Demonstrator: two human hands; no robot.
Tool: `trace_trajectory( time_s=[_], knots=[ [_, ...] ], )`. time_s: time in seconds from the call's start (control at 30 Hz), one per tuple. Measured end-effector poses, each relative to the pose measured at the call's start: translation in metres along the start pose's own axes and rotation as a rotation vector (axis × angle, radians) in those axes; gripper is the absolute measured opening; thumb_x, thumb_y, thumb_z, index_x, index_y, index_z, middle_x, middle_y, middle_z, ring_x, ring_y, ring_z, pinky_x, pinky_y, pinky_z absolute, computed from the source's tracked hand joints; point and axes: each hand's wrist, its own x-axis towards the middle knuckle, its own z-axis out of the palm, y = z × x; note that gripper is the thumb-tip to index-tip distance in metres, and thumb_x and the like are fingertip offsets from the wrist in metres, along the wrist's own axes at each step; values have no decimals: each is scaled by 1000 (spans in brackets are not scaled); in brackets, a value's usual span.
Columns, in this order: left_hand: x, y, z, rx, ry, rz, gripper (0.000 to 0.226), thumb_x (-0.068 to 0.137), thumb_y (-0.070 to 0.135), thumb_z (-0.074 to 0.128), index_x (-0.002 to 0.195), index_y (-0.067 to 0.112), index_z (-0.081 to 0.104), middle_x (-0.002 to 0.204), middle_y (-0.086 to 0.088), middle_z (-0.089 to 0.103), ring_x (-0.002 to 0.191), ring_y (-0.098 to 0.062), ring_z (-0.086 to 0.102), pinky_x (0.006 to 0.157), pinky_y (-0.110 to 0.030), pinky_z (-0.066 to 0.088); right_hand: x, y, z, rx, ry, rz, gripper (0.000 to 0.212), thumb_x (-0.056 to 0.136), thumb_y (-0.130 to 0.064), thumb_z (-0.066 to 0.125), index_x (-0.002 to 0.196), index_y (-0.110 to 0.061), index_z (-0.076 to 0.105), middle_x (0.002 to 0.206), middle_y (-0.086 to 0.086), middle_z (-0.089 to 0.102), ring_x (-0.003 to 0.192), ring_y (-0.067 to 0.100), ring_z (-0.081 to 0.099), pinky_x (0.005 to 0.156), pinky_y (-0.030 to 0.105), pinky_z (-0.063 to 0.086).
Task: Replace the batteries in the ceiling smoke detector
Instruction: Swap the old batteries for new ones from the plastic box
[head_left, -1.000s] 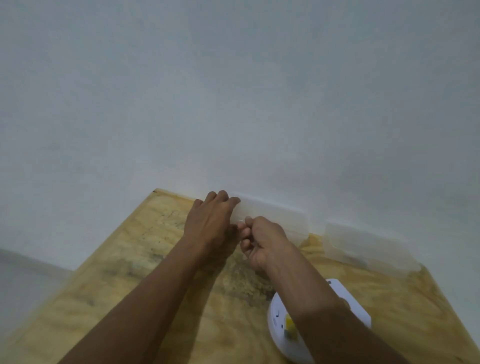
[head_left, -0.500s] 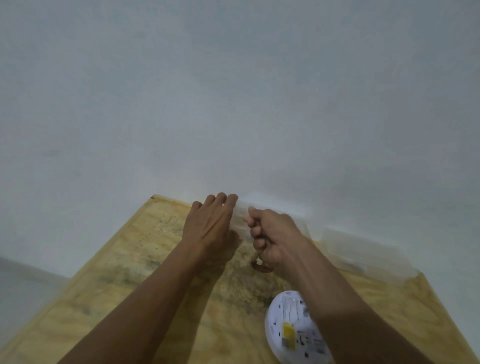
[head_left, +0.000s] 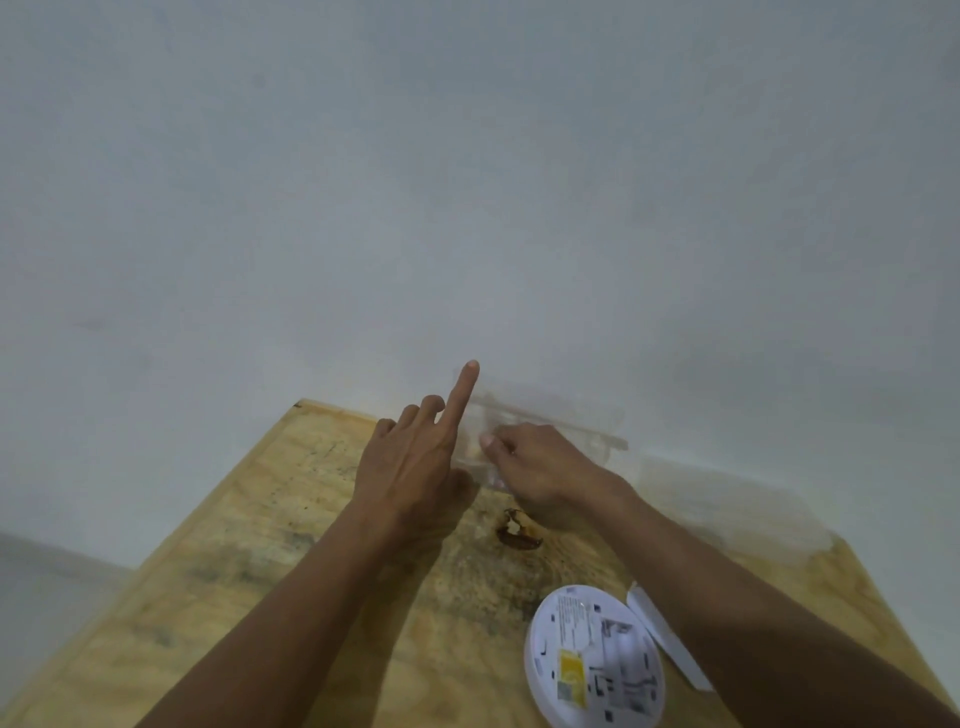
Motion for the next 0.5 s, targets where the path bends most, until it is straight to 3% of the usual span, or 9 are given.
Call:
trace_trajectory(
  time_s=[0.1, 0.27, 0.37, 0.5],
  knots=[
    [2, -2, 2, 5, 10, -7, 116, 86, 41, 65, 145, 35, -35, 131, -2, 51, 109, -25, 52, 81, -34, 39, -1, 0, 15, -93, 86, -38, 61, 102, -54, 20, 77, -15, 61, 78, 4, 64, 71, 19, 62, 75, 44, 54],
    [8, 2, 0, 60, -10, -26, 109, 89, 32, 60, 154, 28, -27, 135, -4, 49, 113, -28, 51, 83, -36, 41, -2, -2, 19, -174, 40, -21, 73, 99, -62, 7, 98, -19, 66, 90, 5, 69, 80, 22, 64, 83, 43, 53],
    [9, 1, 3, 83, -6, -32, 115, 88, 37, 65, 153, 28, -28, 133, -4, 50, 112, -27, 52, 80, -36, 42, 0, 1, 21, -163, 121, -32, 73, 96, -66, 10, 84, -20, 65, 78, 3, 68, 70, 22, 64, 75, 43, 55],
    [6, 1, 5, 74, 1, -43, 110, 90, 27, 63, 153, 29, -28, 126, -3, 52, 107, -26, 53, 79, -35, 43, 0, 5, 23, -87, 378, -65, 58, 97, -63, 34, 67, -18, 57, 63, 0, 61, 57, 21, 59, 59, 40, 54]
  ],
)
